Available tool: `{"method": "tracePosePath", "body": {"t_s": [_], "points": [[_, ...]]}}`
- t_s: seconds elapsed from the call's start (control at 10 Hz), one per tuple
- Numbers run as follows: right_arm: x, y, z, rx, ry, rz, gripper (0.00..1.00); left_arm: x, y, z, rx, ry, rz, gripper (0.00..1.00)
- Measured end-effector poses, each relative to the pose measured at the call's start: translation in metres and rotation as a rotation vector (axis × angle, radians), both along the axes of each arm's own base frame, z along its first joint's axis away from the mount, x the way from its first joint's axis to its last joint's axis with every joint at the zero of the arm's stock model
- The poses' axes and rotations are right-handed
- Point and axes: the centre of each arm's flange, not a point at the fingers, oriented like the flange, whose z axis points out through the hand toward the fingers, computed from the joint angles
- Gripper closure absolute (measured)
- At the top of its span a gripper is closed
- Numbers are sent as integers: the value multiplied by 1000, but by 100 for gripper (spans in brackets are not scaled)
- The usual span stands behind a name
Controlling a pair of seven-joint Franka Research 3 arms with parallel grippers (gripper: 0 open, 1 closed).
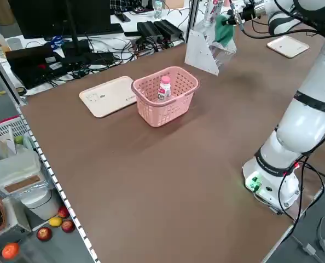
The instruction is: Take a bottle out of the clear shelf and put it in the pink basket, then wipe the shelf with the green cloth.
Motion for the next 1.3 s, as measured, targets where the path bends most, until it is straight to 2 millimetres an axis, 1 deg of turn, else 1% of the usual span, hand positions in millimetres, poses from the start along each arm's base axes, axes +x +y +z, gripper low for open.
{"method": "tracePosePath", "body": {"t_s": [0.2,0.4,0.5,0.6,0.8,0.9,1.0,1.2,1.3], "points": [[-3,11,0,31,13,-6,98,0,0,0,0,0,0,0],[-5,32,-1,85,23,-11,98,0,0,0,0,0,0,0],[-7,43,2,114,25,-12,98,0,0,0,0,0,0,0],[-8,49,6,136,27,-14,98,0,0,0,0,0,0,0],[-7,50,8,146,27,-19,98,0,0,0,0,0,-1,0],[-2,45,7,130,21,-22,98,0,-1,0,0,0,-1,0],[8,32,2,95,10,-28,98,0,-1,0,0,0,-1,0],[36,-11,-10,4,-26,-40,98,0,-1,0,0,0,-2,0],[46,-29,-15,-29,-36,-46,98,0,-1,0,0,0,-2,0]]}}
